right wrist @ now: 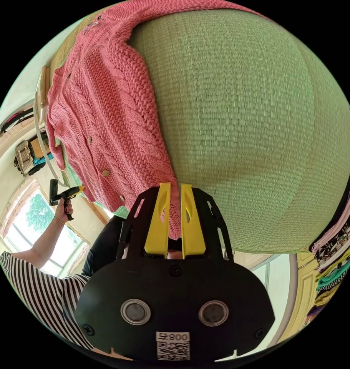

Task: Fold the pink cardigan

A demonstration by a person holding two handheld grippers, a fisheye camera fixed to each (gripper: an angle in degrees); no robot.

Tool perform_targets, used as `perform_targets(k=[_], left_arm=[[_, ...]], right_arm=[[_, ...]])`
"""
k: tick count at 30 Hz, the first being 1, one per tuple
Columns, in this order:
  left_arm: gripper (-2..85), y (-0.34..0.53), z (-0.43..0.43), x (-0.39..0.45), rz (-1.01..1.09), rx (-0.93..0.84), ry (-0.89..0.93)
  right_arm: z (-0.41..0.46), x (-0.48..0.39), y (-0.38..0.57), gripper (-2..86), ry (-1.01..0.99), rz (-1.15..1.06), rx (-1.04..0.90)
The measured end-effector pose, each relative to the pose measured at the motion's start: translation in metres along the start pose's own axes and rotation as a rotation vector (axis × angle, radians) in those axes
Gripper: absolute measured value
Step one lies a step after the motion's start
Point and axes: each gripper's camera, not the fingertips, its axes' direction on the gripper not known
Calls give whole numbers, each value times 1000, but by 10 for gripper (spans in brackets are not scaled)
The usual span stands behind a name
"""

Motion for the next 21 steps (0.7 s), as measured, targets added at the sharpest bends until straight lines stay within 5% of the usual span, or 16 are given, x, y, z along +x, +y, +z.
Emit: perform_targets(k=[6,12,17,21], left_arm=[[42,24,10,20,-8,-35,10],[60,22,-75,56,49,277,-80],[88,0,-161,111,106,526,-351],[103,-5,-194,127,108,562,-496]], right_arm=[[-14,9,-10,24,53,4,7],[-68,4,-27,34,23,-7,199],[-99,-32,-69,45,73,-141,283],[-101,-46,-85,47,81,-196,303]])
